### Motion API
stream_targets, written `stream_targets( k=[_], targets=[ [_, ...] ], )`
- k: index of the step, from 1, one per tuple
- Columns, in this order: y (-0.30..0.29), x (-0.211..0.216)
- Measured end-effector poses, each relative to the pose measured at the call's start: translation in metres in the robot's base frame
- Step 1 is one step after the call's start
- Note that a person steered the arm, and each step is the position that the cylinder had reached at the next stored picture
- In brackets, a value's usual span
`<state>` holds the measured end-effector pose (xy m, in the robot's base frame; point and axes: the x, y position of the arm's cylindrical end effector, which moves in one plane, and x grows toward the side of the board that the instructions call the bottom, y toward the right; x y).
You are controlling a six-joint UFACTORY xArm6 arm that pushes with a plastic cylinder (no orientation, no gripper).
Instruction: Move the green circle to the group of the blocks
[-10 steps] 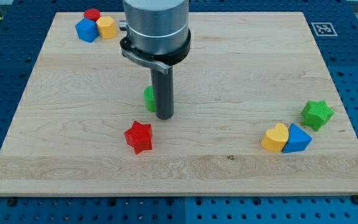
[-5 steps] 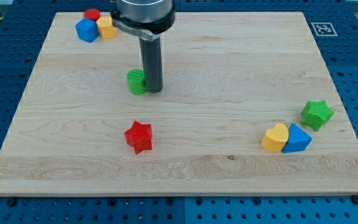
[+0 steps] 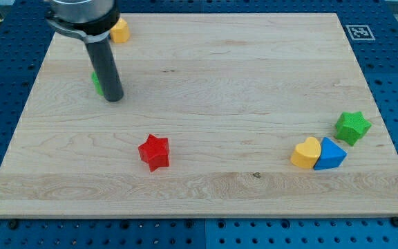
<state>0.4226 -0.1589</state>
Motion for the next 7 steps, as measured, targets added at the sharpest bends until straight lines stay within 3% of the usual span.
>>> stream_targets(
  k=[3,7],
  targets=[
    [-0.020,-0.010],
    [-0.021,-0.096]
  ],
)
